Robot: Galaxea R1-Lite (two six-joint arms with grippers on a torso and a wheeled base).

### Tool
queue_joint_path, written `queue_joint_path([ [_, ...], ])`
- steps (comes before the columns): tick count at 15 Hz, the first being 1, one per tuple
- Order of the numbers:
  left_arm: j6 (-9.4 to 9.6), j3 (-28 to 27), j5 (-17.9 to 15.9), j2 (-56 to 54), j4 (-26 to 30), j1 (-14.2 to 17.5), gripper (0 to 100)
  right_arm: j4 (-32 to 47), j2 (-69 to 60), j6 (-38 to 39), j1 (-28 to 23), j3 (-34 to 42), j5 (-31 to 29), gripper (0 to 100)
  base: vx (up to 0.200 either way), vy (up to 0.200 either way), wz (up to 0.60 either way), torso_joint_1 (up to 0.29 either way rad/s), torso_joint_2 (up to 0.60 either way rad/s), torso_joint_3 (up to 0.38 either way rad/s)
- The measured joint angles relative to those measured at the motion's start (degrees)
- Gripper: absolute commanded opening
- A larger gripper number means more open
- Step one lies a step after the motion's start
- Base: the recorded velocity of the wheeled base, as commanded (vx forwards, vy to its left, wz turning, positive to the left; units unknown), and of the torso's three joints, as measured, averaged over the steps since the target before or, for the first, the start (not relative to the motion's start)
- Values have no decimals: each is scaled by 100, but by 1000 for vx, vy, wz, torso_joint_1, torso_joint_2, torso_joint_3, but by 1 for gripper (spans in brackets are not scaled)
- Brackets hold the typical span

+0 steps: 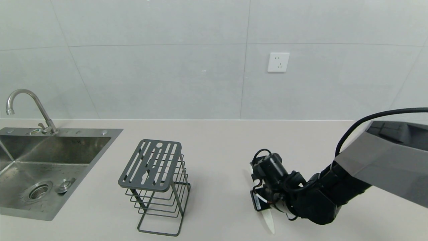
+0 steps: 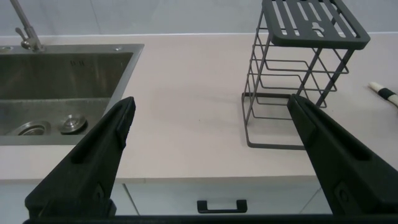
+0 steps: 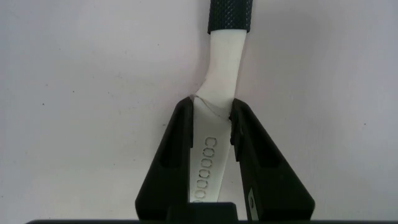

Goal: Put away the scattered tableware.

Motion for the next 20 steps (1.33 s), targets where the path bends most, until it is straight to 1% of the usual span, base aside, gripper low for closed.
queue_joint_path([
  [2, 6, 0, 0, 0, 0, 0, 100, -731, -173, -372, -41, 99, 107, 0, 0, 0, 0, 0, 0, 0],
  [3, 6, 0, 5, 0, 2, 0, 100, -961, -243, -525, -77, 207, 226, 0, 0, 0, 0, 0, 0, 0],
  [5, 4, 0, 2, 0, 0, 2, 100, -1549, -380, -796, -138, 590, 450, 0, 0, 0, 0, 0, 0, 0],
  [6, 6, 0, 5, 0, 2, 0, 100, -1971, -466, -958, -143, 822, 628, 0, 0, 0, 0, 0, 0, 0],
  [8, 9, 0, 0, 0, 5, 0, 100, -2573, -675, -1226, -188, 1113, 984, 0, 0, 0, 0, 0, 0, 0],
  [9, 6, 0, 0, 0, 5, 0, 100, -2749, -777, -1321, -236, 1178, 1084, 0, 0, 0, 0, 0, 0, 0],
  [10, 6, 0, 0, 0, 5, 0, 100, -2762, -866, -1446, -278, 1230, 1202, 0, 0, 0, 0, 0, 0, 0],
  [11, 9, 0, 0, 0, 5, 0, 100, -2833, -978, -2010, -418, 1240, 1520, 0, 0, 0, 0, 0, 0, 0],
  [13, 16, 0, 0, 0, 5, -1, 100, -2899, -1212, -3541, -926, 1274, 2408, 0, 0, 0, 0, 0, 0, 0],
  [14, 16, 0, 0, 0, 7, 0, 100, -2914, -1317, -4012, -1141, 1318, 2764, 0, 0, 0, 0, 0, 0, 0],
  [16, 13, 0, 2, 0, 7, 0, 100, -2927, -1436, -4274, -1231, 1381, 2922, 0, 0, 0, 0, 0, 0, 0],
  [18, -5, 0, 0, 0, 0, 2, 100, -2962, -1488, -4476, -1168, 1392, 3194, 0, 0, 0, 0, 0, 0, 0],
  [20, -7, 0, -34, 0, 0, 0, 100, -2973, -1520, -4946, -1080, 1381, 3588, 0, 0, 0, 0, 0, 0, 0],
])
